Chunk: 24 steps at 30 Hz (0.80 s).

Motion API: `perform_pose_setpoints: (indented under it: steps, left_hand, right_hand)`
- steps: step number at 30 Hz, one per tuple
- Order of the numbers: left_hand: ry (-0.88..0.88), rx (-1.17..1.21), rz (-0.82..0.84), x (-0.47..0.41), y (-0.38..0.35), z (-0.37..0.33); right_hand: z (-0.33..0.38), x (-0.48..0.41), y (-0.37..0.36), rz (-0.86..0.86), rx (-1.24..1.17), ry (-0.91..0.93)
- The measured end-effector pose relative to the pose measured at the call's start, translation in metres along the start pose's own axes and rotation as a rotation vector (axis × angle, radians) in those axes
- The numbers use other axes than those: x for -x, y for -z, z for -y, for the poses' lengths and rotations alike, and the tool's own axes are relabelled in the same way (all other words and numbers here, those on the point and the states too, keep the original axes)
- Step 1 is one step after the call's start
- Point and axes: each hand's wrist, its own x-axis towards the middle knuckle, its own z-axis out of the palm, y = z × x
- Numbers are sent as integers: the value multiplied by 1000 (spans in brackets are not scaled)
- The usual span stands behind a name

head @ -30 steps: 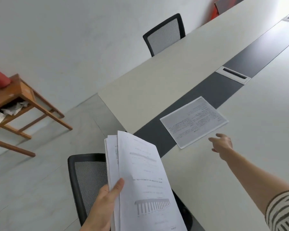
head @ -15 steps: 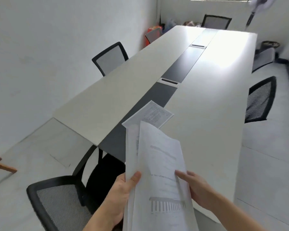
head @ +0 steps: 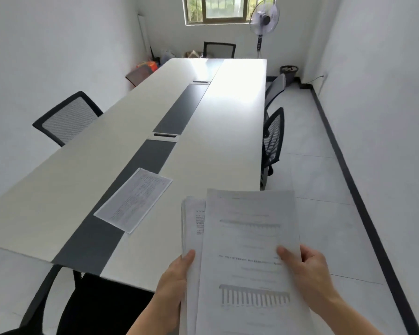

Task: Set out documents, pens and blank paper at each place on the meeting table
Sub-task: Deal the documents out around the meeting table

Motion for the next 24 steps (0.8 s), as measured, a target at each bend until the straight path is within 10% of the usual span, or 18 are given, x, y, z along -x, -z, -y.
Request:
perform_pose_setpoints:
  steps: [24]
  left_hand:
    - [3, -220, 312, -224, -350, -75]
  right_hand:
    - [88, -247, 244, -367, -84, 9]
